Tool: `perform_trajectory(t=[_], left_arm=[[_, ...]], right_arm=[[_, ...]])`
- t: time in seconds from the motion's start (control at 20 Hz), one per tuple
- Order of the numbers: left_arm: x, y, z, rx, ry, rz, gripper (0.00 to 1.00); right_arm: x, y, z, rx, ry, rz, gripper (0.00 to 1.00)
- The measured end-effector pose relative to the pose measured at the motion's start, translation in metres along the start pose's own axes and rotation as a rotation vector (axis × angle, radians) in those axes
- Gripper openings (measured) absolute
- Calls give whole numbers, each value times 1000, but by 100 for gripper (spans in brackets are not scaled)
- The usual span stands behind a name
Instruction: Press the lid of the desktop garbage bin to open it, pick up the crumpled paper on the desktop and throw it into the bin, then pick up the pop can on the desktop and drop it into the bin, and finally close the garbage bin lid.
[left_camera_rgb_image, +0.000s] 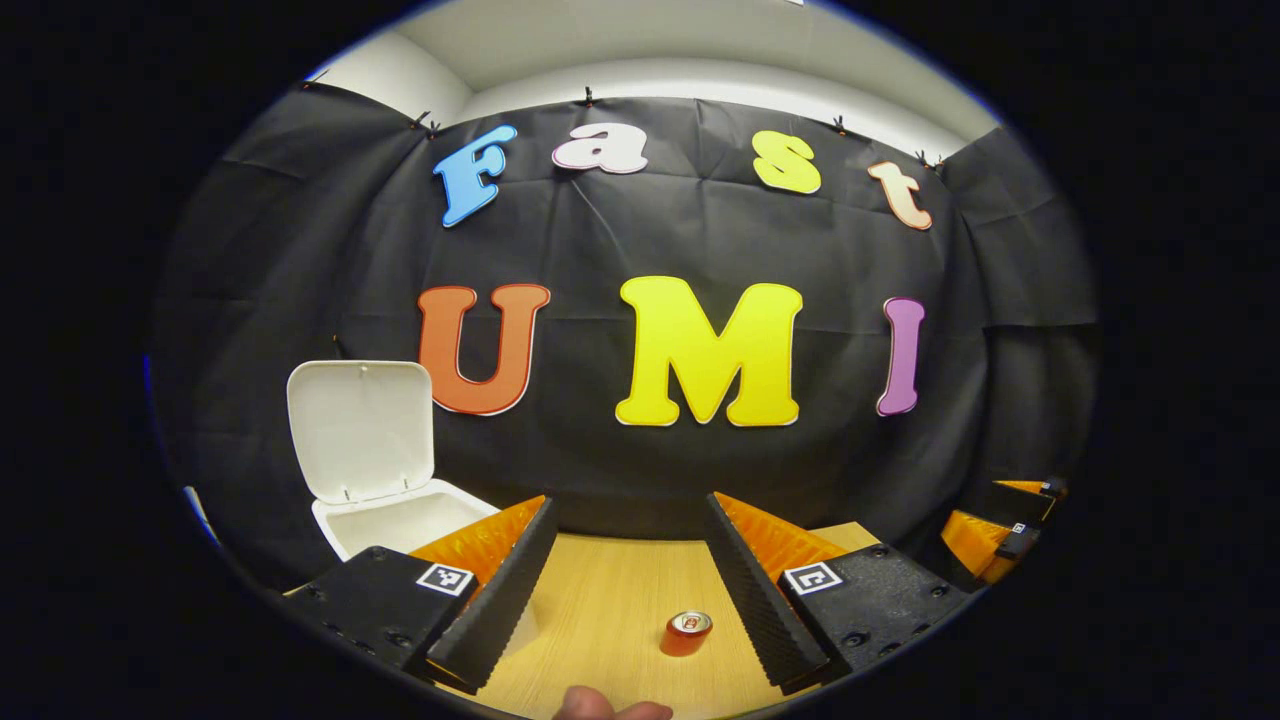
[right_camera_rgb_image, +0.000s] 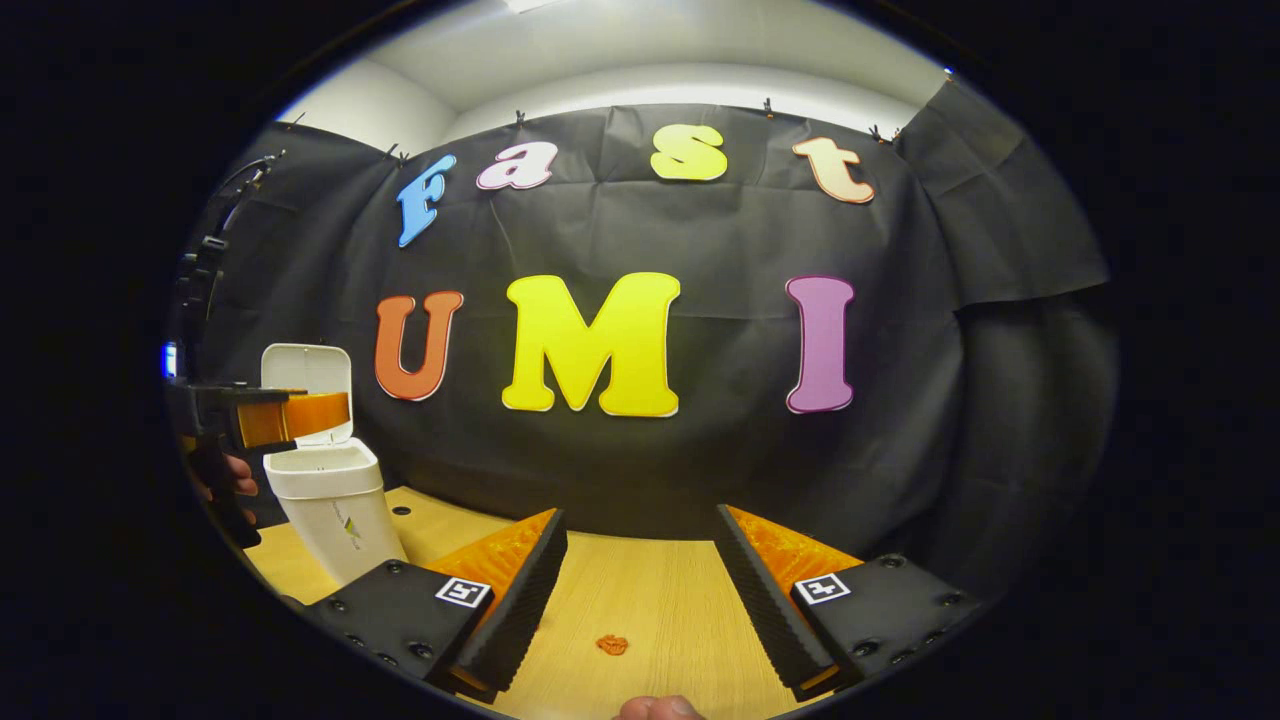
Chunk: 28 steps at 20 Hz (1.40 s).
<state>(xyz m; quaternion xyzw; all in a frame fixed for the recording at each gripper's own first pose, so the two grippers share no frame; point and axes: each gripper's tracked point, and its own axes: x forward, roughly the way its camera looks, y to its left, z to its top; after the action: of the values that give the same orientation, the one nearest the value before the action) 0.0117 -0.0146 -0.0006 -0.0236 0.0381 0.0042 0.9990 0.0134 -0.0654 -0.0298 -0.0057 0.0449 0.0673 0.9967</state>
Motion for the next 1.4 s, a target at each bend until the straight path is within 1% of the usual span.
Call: perform_trajectory(t=[0.1, 0.15, 0.2, 0.3, 0.4, 0.45, 0.5, 0.8, 0.9, 1.05, 1.1, 1.15, 1.4], left_arm=[[-4, -5, -7, -4, 20, -8, 97], [-6, -5, -11, -3, 33, -6, 100], [-8, -6, -18, -2, 46, -8, 97], [-11, -7, -30, 5, 78, -7, 97], [-15, -5, -38, 10, 97, 2, 97], [-16, -4, -41, 11, 109, 6, 97], [-18, -3, -45, 12, 121, 9, 97], [-32, 4, -60, 11, 164, 30, 97], [-36, 8, -64, 7, 175, 46, 97], [-41, 12, -69, 13, 195, 61, 97], [-43, 13, -70, 17, 199, 66, 97], [-45, 15, -70, 19, 201, 72, 96], [-55, 29, -74, 21, 220, 114, 96]], right_arm=[[5, -4, -10, 3, 23, -2, 94], [9, -6, -14, 7, 35, -3, 94], [13, -5, -21, 19, 48, 6, 94], [22, -4, -38, 22, 88, 18, 94], [30, -2, -54, 20, 125, 39, 94], [34, -1, -63, 14, 145, 51, 93], [38, 2, -73, 6, 163, 67, 94], [61, 14, -125, -25, 275, 131, 94], [67, 18, -146, -23, 327, 153, 94], [76, 20, -180, -37, 408, 165, 95], [79, 22, -191, -41, 434, 172, 93], [83, 23, -203, -50, 458, 178, 95], [104, 29, -256, -75, 587, 199, 95]])
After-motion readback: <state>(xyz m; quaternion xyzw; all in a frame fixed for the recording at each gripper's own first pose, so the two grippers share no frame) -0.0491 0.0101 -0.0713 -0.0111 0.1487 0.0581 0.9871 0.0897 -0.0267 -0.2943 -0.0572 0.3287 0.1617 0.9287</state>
